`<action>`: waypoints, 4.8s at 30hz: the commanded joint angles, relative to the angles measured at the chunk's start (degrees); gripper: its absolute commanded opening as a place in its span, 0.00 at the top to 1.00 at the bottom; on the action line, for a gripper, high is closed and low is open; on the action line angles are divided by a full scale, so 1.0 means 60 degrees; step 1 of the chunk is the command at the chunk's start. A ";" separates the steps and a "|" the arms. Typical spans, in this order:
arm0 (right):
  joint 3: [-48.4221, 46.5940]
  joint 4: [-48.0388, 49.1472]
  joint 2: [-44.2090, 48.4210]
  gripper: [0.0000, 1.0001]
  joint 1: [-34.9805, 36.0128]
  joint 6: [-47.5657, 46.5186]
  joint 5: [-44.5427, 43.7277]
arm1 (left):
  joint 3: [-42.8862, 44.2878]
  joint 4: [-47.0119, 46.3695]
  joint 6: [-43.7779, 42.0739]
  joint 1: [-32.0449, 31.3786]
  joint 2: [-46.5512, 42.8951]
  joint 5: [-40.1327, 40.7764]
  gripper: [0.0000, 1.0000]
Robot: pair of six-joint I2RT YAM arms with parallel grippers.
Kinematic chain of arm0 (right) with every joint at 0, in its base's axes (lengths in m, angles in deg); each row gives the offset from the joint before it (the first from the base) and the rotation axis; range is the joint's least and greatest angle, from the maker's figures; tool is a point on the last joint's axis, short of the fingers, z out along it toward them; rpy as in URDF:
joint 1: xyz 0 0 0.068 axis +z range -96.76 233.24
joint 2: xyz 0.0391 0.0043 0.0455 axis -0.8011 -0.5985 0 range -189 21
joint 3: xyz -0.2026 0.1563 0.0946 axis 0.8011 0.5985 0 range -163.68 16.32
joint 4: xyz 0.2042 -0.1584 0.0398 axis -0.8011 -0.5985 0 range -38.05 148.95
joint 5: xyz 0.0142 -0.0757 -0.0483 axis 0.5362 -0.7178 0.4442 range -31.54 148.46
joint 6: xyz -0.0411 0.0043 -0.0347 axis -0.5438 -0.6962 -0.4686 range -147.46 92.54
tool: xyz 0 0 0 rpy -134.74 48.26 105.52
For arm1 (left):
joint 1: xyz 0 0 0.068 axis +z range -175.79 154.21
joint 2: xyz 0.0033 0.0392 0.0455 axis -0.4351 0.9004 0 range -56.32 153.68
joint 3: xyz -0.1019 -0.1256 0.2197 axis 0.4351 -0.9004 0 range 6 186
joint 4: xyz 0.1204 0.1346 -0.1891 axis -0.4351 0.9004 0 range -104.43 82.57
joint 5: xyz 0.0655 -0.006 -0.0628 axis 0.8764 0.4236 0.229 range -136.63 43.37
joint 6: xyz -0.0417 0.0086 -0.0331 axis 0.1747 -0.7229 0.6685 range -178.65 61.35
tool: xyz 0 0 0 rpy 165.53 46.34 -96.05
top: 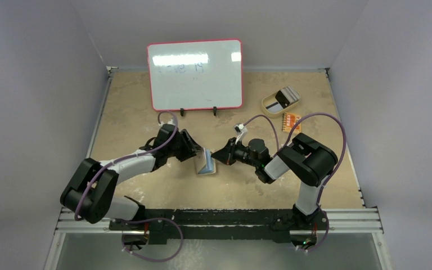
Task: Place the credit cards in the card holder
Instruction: Close the card holder at the center of the board.
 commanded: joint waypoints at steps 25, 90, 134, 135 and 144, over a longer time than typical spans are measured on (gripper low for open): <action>-0.0077 -0.0191 0.0589 0.88 -0.0032 -0.1151 0.0071 | 0.0010 -0.0985 0.0917 -0.0118 -0.0603 -0.0784 0.81; -0.3994 -1.0282 0.1258 0.67 0.0562 0.0673 -0.1400 | 0.1412 0.2306 -0.0580 -0.0862 0.1035 0.1767 0.82; -0.2575 -1.0668 0.3139 0.66 0.0363 0.1615 -0.1724 | 0.0851 0.1502 -0.0422 -0.1223 -0.0267 0.0991 0.90; -0.2550 -1.0601 0.3109 0.66 0.0363 0.1657 -0.1704 | 0.0812 0.1392 -0.0428 -0.1226 -0.0110 0.0934 0.91; -0.2535 -1.0320 0.2682 0.68 0.0363 0.1672 -0.1602 | 0.0918 0.1633 -0.0363 -0.1720 0.1175 0.1669 0.92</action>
